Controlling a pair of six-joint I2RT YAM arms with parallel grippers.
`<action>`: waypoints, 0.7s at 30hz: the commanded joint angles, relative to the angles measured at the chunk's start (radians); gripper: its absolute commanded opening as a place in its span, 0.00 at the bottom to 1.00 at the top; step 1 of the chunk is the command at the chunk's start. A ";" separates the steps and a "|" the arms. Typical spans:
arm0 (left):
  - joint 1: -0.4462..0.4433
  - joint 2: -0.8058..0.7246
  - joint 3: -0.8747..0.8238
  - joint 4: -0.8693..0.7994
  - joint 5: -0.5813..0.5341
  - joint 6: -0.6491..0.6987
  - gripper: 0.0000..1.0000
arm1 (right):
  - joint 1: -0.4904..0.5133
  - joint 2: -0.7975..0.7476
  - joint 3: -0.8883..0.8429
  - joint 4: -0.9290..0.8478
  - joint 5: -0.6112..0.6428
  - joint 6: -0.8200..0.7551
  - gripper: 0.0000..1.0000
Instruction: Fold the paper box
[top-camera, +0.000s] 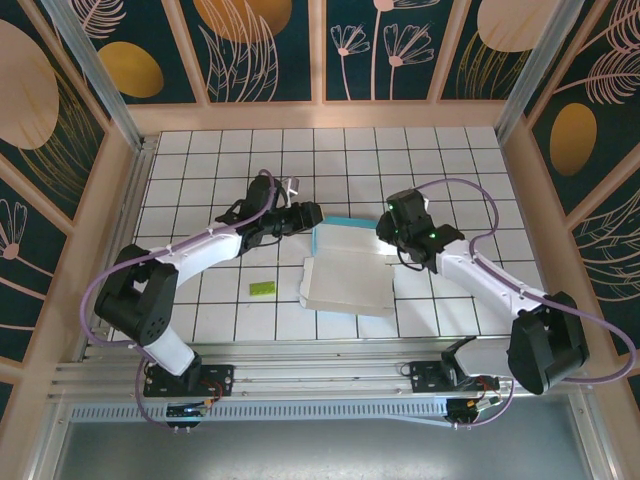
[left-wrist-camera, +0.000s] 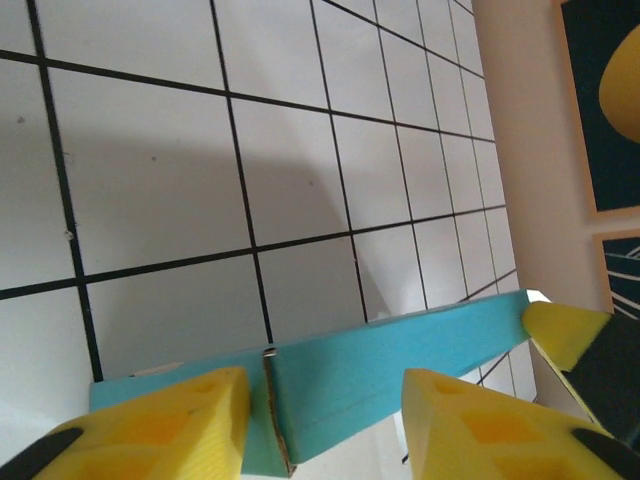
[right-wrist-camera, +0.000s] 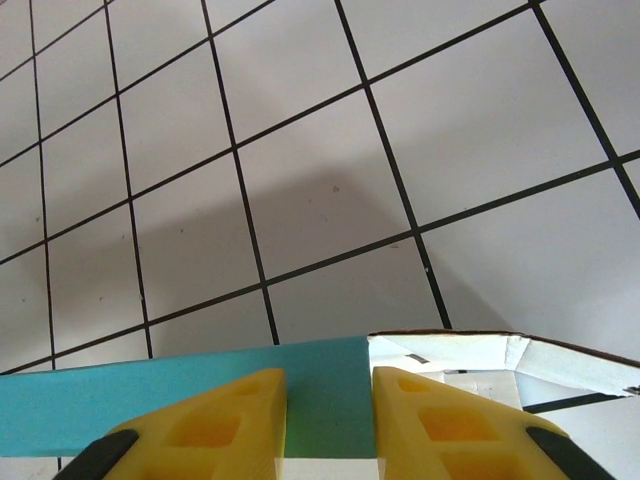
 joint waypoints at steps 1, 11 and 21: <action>-0.007 -0.014 -0.058 0.022 -0.007 -0.048 0.39 | 0.032 -0.001 -0.030 -0.037 -0.021 -0.019 0.29; -0.008 -0.044 -0.169 0.065 -0.048 -0.083 0.32 | 0.042 -0.025 -0.002 -0.078 -0.015 -0.037 0.34; -0.009 -0.057 -0.167 0.062 -0.053 -0.085 0.32 | 0.040 -0.130 0.024 -0.178 0.054 -0.014 0.46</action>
